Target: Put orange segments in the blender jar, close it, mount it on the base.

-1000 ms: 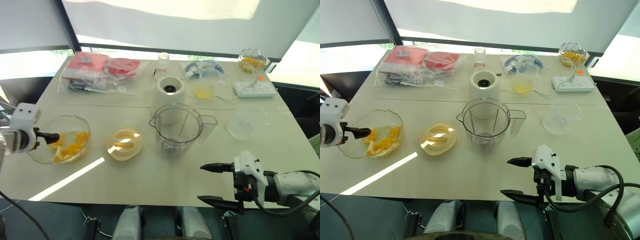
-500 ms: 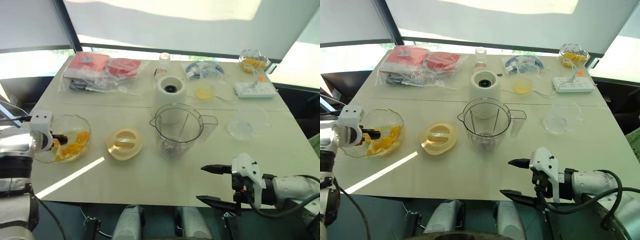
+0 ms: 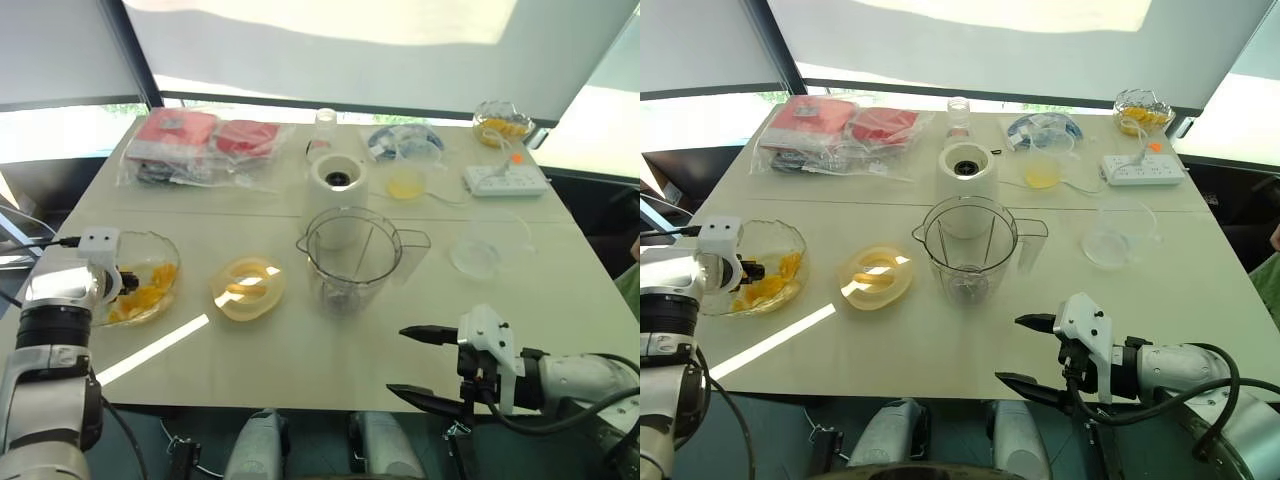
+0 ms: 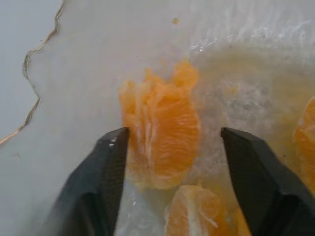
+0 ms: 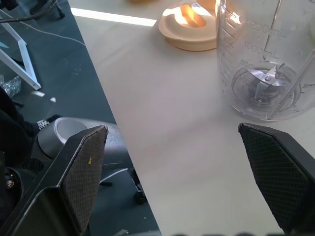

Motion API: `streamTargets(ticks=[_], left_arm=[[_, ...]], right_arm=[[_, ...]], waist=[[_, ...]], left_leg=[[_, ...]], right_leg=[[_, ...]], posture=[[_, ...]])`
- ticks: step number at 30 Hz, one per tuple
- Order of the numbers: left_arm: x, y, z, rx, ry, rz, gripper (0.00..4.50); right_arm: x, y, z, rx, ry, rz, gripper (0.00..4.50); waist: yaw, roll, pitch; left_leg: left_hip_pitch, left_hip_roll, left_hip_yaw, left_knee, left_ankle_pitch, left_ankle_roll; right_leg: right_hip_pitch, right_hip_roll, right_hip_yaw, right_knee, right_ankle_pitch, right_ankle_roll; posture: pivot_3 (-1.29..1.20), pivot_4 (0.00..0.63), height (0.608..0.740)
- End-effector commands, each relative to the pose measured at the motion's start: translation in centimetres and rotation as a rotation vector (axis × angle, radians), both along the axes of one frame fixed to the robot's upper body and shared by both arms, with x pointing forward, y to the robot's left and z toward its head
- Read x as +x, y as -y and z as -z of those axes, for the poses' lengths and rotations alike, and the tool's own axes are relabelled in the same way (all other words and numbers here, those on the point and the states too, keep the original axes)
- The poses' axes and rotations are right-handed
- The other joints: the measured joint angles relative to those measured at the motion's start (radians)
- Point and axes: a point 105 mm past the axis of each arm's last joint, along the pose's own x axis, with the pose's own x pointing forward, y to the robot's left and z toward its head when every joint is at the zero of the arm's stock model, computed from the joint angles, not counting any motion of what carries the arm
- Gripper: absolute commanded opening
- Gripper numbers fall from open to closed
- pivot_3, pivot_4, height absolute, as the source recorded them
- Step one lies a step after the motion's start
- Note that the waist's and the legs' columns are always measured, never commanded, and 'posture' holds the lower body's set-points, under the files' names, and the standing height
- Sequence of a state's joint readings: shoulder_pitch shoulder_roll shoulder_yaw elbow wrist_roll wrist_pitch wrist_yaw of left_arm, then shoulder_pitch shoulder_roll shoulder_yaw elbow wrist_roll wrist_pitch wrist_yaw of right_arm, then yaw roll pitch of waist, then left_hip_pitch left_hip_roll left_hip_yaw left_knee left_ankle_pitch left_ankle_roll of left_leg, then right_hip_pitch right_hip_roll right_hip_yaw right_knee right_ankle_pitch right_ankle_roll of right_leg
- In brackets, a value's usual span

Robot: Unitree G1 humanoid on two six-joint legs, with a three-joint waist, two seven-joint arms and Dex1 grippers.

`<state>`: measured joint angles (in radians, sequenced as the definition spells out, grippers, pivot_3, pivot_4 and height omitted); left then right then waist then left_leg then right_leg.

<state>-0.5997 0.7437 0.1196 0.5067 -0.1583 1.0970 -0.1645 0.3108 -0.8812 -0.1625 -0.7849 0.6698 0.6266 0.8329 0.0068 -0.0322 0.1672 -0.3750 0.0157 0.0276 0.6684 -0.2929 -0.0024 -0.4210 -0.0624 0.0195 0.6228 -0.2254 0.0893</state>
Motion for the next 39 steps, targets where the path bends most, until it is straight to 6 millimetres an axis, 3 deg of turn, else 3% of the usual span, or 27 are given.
streamTargets(ticks=[1, 7, 11, 15, 17, 27, 30, 34, 39], left_arm=[[-0.5, -1.3, -0.3, 0.02, 0.004, -0.052, 1.67], [-1.1, -2.2, -1.3, 0.031, 0.022, -0.089, 1.67], [-1.2, -2.3, -3.1, 0.046, 0.061, -0.084, 1.67], [-1.3, -2.4, -6.7, 0.064, 0.137, -0.076, 1.67], [-1.4, -2.3, -7.1, 0.063, 0.139, -0.073, 1.67], [-2.8, -1.3, -3.3, 0.037, 0.017, -0.038, 1.67], [-2.8, -1.2, -3.0, 0.042, 0.01, -0.033, 2.56], [-2.4, -1.3, -2.9, 0.065, 0.015, -0.031, 4.46], [-1.3, -1.1, -2.3, 0.094, 0.014, -0.009, 4.46]], right_arm=[[-0.2, -0.5, -0.7, 0.009, 0.044, -0.025, 4.5], [-0.1, -0.3, -0.5, 0.005, 0.043, -0.021, 4.5], [0.0, -0.2, -0.3, 0.002, 0.043, -0.022, 4.5], [0.1, 0.0, 0.0, -0.002, 0.042, -0.022, 4.5], [0.2, 0.0, 0.1, -0.002, 0.043, -0.024, 4.5], [0.9, 0.2, 0.3, -0.012, 0.061, -0.03, 4.5], [0.9, 0.2, 0.2, -0.01, 0.063, -0.025, 4.5], [0.8, 0.1, 0.2, -0.007, 0.062, -0.021, 4.5], [0.9, 0.0, 0.2, -0.003, 0.064, -0.009, 4.5]], waist=[[-0.002, 0.0, 0.0], [0.002, 0.0, 0.0], [0.003, -0.003, 0.001], [0.003, -0.005, 0.002], [0.004, -0.005, 0.002], [0.004, -0.006, 0.002], [0.004, -0.006, 0.002], [-0.001, -0.006, 0.002], [0.001, -0.006, 0.002]], left_leg=[[0.0, 0.0, 0.0, 0.0, 0.0, 0.0], [-0.001, 0.0, 0.0, 0.0, 0.0, 0.0], [-0.001, 0.0, 0.0, 0.0, 0.0, 0.0], [-0.001, 0.0, 0.0, 0.0, 0.0, 0.0], [-0.001, 0.0, 0.0, 0.0, 0.0, 0.0], [-0.002, 0.0, 0.0, -0.001, 0.0, 0.0], [-0.002, 0.001, 0.0, -0.001, 0.0, 0.0], [-0.002, 0.0, 0.0, -0.001, 0.0, 0.0], [-0.002, 0.001, 0.0, -0.001, 0.0, 0.0]], right_leg=[[0.0, 0.0, 0.0, 0.0, 0.0, 0.0], [0.0, -0.001, 0.0, -0.001, 0.0, 0.0], [0.0, -0.001, 0.0, -0.001, 0.0, 0.0], [-0.001, -0.001, 0.0, -0.001, 0.0, 0.0], [-0.001, -0.001, 0.0, -0.001, 0.0, 0.0], [-0.001, -0.001, 0.0, -0.002, 0.0, 0.0], [-0.001, -0.002, 0.0, -0.002, 0.0, 0.0], [-0.001, -0.002, 0.001, -0.002, 0.0, 0.0], [-0.002, -0.002, 0.001, -0.001, 0.0, 0.0]], posture=[[0.0, 0.15, 0.74], [0.0, 0.15, 0.74], [0.0, 0.15, 0.74], [0.0, 0.15, 0.74], [0.0, 0.15, 0.74], [0.0, 0.15, 0.74], [0.0, 0.15, 0.74], [0.0, 0.15, 0.74], [0.0, 0.15, 0.74]])
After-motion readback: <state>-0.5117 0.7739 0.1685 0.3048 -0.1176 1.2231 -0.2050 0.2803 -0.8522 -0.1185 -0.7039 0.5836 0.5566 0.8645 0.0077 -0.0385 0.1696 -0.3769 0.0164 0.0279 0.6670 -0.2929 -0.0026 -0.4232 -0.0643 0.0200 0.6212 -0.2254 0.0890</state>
